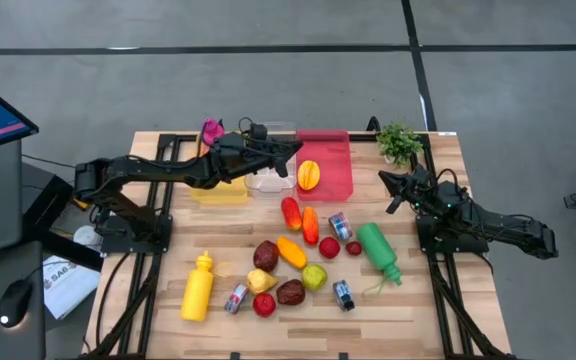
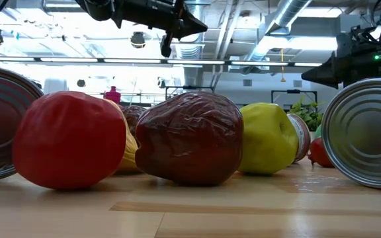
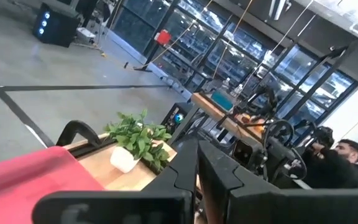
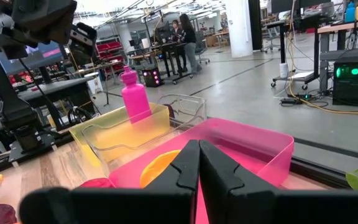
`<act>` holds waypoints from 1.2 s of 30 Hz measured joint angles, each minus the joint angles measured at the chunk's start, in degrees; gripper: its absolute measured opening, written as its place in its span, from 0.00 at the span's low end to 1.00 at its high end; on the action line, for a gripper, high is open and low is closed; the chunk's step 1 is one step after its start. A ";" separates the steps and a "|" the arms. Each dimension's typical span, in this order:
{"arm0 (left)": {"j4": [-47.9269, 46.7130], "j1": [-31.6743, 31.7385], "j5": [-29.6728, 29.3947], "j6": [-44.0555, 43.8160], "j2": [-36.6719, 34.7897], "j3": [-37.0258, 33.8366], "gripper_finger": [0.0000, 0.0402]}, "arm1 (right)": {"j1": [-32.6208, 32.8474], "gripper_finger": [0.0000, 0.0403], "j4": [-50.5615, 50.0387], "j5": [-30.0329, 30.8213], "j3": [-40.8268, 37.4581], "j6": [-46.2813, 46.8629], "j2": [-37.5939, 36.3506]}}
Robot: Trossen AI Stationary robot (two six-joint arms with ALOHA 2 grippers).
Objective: Pick & Place Food Item
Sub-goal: Put the left orange mango into the pink bin
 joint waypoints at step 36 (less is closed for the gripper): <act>-3.88 -2.42 11.15 -0.66 -0.07 -0.02 0.01 | -0.02 0.01 -0.02 0.00 0.00 0.00 0.00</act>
